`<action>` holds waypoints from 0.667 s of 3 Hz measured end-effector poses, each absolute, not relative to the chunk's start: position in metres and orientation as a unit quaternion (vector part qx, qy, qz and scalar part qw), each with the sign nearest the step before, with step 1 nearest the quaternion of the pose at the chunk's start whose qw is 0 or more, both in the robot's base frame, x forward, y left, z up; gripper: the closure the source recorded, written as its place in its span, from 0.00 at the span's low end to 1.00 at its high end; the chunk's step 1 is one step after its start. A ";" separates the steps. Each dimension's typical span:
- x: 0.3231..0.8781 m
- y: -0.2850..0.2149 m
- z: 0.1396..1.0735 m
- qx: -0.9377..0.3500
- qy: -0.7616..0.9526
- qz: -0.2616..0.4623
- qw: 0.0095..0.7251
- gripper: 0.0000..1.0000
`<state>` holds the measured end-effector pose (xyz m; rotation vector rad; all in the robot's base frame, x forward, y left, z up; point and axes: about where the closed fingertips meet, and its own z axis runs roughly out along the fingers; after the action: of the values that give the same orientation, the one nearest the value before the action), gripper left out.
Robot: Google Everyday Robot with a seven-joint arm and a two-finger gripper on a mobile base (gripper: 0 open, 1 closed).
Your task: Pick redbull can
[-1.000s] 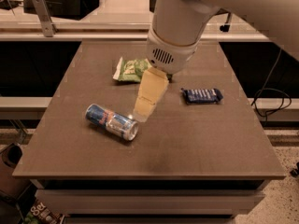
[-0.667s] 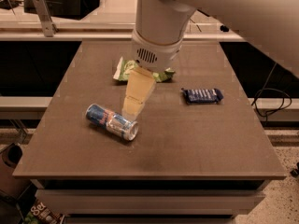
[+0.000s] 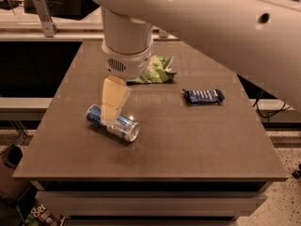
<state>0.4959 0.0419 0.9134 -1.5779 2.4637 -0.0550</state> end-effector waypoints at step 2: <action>0.497 0.071 0.883 -0.523 0.849 -0.002 0.079 0.00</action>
Offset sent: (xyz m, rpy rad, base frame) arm -0.0002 0.0405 -0.0468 0.0080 0.1222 -0.0655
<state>0.4970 0.0707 0.8833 -1.5656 2.5391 -0.0062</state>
